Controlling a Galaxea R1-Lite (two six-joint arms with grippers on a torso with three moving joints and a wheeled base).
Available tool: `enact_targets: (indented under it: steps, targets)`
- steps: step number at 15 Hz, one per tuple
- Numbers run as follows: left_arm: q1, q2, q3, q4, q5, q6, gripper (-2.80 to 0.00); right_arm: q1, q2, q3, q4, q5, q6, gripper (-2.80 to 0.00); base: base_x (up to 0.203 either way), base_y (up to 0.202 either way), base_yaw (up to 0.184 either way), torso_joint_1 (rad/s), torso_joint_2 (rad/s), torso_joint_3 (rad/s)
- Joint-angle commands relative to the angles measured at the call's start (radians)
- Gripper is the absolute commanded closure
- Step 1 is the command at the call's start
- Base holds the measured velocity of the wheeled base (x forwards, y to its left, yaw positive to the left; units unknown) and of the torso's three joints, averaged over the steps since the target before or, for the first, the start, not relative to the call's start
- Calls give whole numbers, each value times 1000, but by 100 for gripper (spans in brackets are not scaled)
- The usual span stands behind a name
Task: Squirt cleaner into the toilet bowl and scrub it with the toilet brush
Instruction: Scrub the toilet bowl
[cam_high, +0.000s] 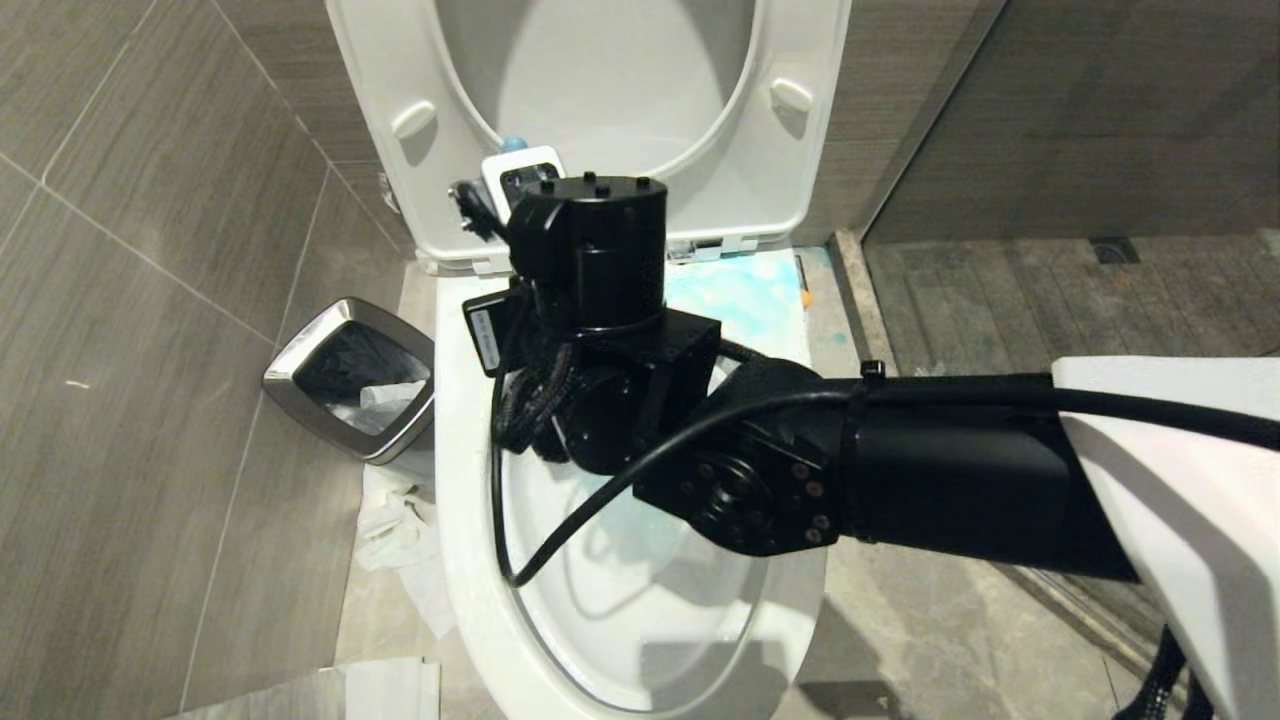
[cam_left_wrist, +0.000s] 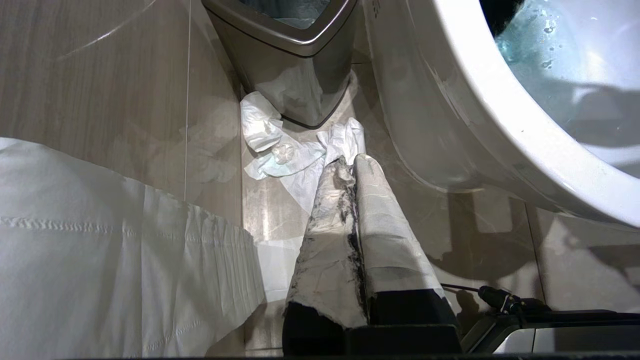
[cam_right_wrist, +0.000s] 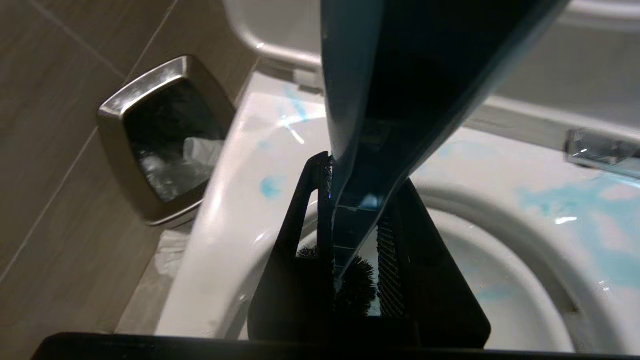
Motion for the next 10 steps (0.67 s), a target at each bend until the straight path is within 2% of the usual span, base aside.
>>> enact_targets:
  steps: [1, 5, 10]
  targets:
    - [0, 1, 0, 0, -1, 0, 0, 42, -23, 63, -1, -14, 2, 0, 0, 0, 0, 0, 0, 0]
    - [0, 1, 0, 0, -1, 0, 0, 103, -180, 346, -3, -17, 28, 0, 0, 0, 0, 0, 0, 0]
    - [0, 1, 0, 0, 0, 2, 0, 132, -426, 704, -6, -21, 65, 0, 0, 0, 0, 0, 0, 0]
